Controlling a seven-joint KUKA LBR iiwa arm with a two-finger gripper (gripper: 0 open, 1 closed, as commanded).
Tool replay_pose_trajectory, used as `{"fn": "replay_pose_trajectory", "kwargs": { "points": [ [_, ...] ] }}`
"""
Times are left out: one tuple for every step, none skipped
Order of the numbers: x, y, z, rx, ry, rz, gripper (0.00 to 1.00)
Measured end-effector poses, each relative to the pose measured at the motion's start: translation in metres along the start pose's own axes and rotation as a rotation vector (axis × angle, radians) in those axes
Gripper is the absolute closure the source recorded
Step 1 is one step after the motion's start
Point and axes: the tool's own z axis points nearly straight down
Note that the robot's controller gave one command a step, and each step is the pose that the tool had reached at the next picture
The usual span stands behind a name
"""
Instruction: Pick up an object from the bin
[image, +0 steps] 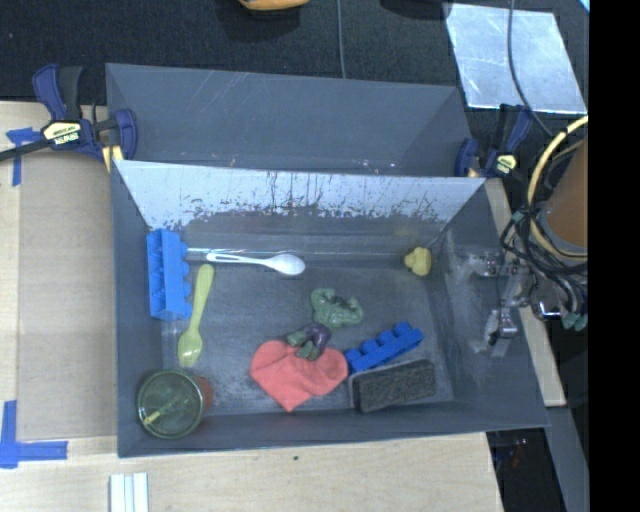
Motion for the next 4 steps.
{"fn": "replay_pose_trajectory", "kwargs": {
  "points": [
    [-0.001, 0.001, -0.005, 0.002, -0.009, -0.004, 0.00],
    [-0.006, 0.047, 0.047, 0.005, -0.014, -0.171, 0.00],
    [-0.025, 0.053, 0.098, 0.003, -0.010, -0.247, 0.00],
    [-0.022, 0.079, 0.125, 0.004, -0.013, -0.411, 0.00]
  ]
}}
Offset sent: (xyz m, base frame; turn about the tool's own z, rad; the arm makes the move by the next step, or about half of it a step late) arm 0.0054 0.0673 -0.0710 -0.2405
